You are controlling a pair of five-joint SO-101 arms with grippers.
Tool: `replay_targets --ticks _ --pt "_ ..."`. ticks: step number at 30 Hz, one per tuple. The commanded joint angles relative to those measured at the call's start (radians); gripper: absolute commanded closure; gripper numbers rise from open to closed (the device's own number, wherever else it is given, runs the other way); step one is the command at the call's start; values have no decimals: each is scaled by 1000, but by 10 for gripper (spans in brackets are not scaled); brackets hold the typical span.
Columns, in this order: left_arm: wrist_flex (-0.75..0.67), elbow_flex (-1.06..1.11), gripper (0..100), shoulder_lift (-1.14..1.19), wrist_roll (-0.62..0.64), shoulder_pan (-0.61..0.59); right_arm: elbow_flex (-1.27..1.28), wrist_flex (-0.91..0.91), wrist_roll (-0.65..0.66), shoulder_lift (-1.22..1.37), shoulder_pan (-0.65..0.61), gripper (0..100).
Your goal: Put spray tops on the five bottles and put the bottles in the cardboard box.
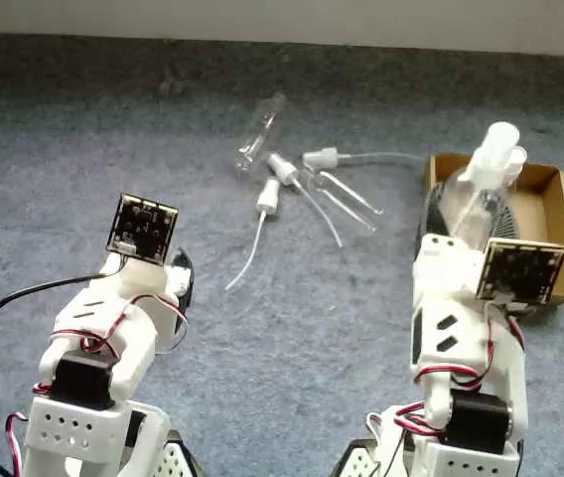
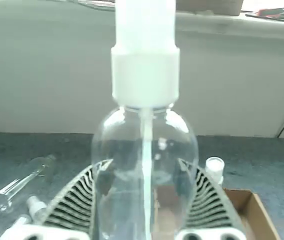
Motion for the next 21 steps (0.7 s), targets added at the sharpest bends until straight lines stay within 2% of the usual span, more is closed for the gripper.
replay_targets --ticks 1,6,14,21 --pt "6 39 994 -7 0 -7 -131 1 14 104 116 936" --pt "-6 143 994 -12 0 -7 -163 1 12 223 239 936" --pt "-147 280 991 -15 0 -10 -278 -19 14 438 371 936" --pt "-170 295 990 -15 -5 -13 -424 -41 14 671 438 936"
